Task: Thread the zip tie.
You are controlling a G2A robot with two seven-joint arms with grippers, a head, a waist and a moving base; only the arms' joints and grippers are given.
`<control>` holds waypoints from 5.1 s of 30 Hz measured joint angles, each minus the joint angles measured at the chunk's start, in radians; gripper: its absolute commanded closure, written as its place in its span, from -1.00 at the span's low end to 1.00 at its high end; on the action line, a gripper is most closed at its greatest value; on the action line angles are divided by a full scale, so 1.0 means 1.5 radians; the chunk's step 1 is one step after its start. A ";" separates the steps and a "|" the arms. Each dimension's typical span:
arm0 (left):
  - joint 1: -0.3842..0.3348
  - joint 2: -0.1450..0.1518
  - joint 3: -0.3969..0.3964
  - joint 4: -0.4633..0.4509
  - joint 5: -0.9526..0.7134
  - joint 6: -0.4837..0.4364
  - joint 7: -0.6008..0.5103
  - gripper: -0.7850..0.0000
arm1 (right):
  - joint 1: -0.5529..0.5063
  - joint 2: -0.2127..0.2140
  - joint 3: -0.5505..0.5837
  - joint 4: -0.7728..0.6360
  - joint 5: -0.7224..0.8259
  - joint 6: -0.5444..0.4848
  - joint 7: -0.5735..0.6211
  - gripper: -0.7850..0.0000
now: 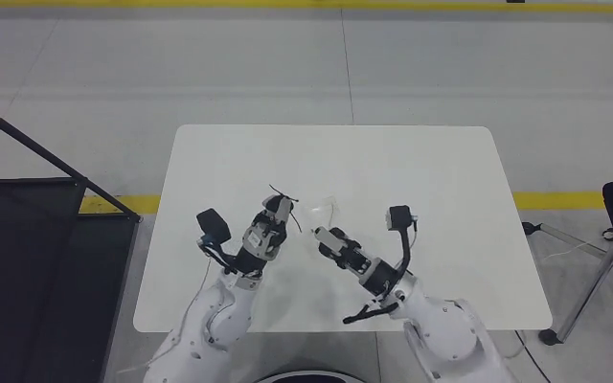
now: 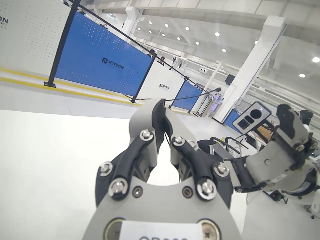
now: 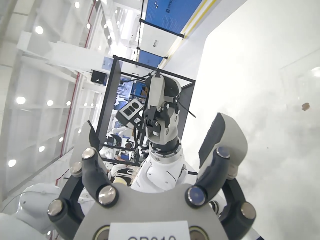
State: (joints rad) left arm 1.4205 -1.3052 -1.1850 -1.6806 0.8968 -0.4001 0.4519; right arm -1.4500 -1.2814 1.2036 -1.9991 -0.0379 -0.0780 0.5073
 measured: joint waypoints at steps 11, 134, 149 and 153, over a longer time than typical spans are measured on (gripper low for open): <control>0.001 -0.001 -0.001 -0.005 -0.038 -0.002 -0.016 1.00 | 0.007 0.000 0.001 0.019 -0.001 0.002 -0.003 -1.00; -0.038 0.037 -0.171 0.017 -0.671 -0.039 -0.703 -1.00 | 0.098 0.010 0.021 0.189 0.428 -0.112 0.267 1.00; -0.003 0.005 -0.119 0.018 0.013 -0.214 -0.080 -1.00 | 0.118 0.012 0.022 0.219 0.502 -0.093 0.321 1.00; 0.004 0.001 -0.089 0.033 0.211 -0.181 0.081 -1.00 | 0.119 0.013 0.022 0.219 0.492 -0.095 0.318 1.00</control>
State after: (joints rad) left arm 1.4265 -1.3035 -1.3187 -1.6312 1.2140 -0.6719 0.5739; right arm -1.2708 -1.2624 1.2366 -1.6699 0.7002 -0.2209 0.9848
